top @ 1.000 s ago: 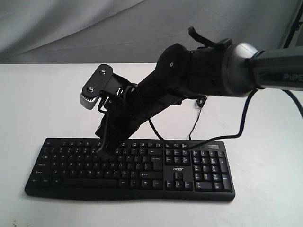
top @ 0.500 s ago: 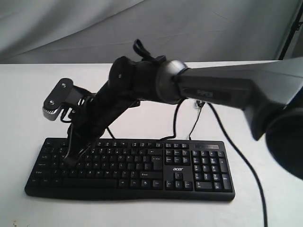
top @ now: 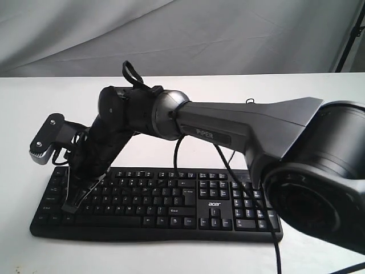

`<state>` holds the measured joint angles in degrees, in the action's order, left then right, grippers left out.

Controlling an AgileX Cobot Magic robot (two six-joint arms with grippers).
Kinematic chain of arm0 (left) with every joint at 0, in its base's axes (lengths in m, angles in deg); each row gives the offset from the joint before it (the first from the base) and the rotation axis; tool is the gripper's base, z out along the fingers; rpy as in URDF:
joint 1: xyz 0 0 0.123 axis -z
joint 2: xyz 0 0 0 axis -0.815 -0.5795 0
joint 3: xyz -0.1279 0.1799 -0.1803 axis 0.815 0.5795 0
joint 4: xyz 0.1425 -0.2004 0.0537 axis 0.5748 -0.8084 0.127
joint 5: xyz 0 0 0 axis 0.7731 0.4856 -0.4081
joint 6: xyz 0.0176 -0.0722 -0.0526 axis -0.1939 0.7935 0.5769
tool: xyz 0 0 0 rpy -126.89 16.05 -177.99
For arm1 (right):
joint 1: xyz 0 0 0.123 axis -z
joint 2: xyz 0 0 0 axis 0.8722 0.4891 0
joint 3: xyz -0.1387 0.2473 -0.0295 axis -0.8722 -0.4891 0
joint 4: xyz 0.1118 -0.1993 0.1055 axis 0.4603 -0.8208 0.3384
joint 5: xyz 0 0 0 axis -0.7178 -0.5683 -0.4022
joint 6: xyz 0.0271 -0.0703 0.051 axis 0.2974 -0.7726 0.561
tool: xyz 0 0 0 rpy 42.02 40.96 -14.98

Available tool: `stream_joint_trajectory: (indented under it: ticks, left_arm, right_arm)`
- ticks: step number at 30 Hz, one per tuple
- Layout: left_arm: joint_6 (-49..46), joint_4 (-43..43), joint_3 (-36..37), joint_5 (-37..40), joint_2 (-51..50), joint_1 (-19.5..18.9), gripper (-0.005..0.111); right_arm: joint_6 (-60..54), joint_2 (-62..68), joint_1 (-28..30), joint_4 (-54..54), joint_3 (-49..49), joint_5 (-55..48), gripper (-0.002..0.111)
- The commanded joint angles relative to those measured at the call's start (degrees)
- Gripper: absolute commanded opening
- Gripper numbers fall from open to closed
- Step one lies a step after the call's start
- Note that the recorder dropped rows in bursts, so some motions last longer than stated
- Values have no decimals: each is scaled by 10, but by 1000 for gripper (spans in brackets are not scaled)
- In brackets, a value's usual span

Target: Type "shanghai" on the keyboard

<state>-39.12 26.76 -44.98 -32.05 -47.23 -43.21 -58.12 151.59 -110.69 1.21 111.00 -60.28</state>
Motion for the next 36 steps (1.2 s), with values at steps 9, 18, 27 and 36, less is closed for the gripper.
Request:
stream_joint_trajectory:
  ticks: [9, 18, 27, 36]
  left_arm:
    - [2, 0, 2, -3, 2, 2, 0]
    - [2, 0, 2, -3, 2, 2, 0]
    - [2, 0, 2, -3, 2, 2, 0]
    - [2, 0, 2, -3, 2, 2, 0]
  right_arm:
    - [7, 2, -16, -6, 4, 5, 0]
    - [13, 5, -19, -17, 4, 19, 0]
    - [18, 5, -19, -24, 4, 19, 0]
    - [20, 9, -19, -24, 4, 18, 0]
